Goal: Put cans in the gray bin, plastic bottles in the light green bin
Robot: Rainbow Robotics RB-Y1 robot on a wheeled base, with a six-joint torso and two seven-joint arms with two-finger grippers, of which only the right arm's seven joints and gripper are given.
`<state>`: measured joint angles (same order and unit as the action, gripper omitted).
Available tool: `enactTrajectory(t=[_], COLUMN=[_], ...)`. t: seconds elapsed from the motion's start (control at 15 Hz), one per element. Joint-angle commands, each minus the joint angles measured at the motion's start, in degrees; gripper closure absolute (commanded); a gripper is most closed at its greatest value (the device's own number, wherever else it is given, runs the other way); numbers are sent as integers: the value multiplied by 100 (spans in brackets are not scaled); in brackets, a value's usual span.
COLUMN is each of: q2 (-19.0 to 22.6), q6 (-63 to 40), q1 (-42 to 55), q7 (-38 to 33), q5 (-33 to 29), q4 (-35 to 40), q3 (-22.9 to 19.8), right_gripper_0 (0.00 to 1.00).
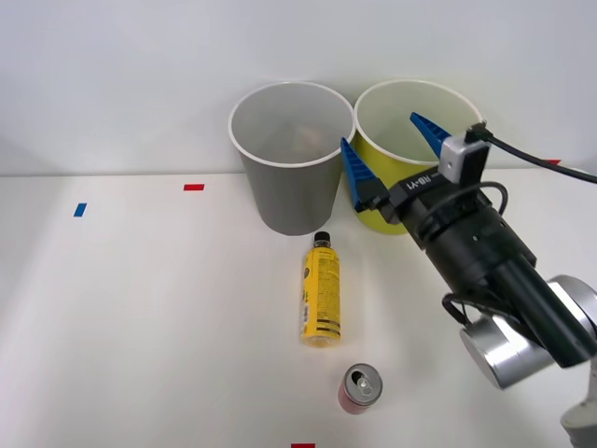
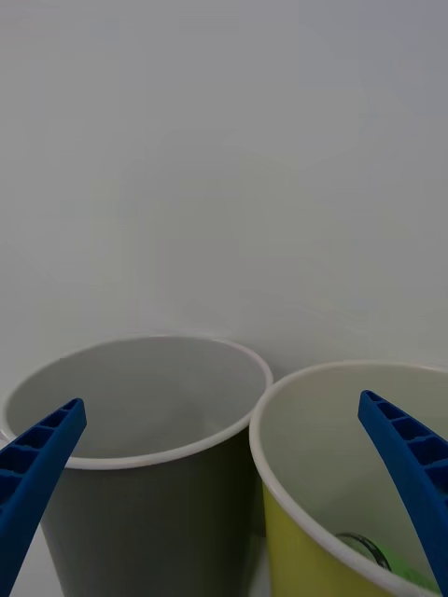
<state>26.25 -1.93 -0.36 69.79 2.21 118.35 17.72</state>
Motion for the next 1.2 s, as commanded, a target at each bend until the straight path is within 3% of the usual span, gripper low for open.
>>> enactTrajectory(t=[0.07, 0.27, 0.8, 1.2], q2=[284, 319, 205, -648], q6=[0, 88, 896, 940], q1=[1064, 1943, 3631, 4044], q7=[-71, -71, -79, 9], q5=[61, 61, 78, -10], q4=[742, 1076, 1103, 1103], q3=[-173, -392, -937, -955], right_gripper_0=[0, 0, 0, 0])
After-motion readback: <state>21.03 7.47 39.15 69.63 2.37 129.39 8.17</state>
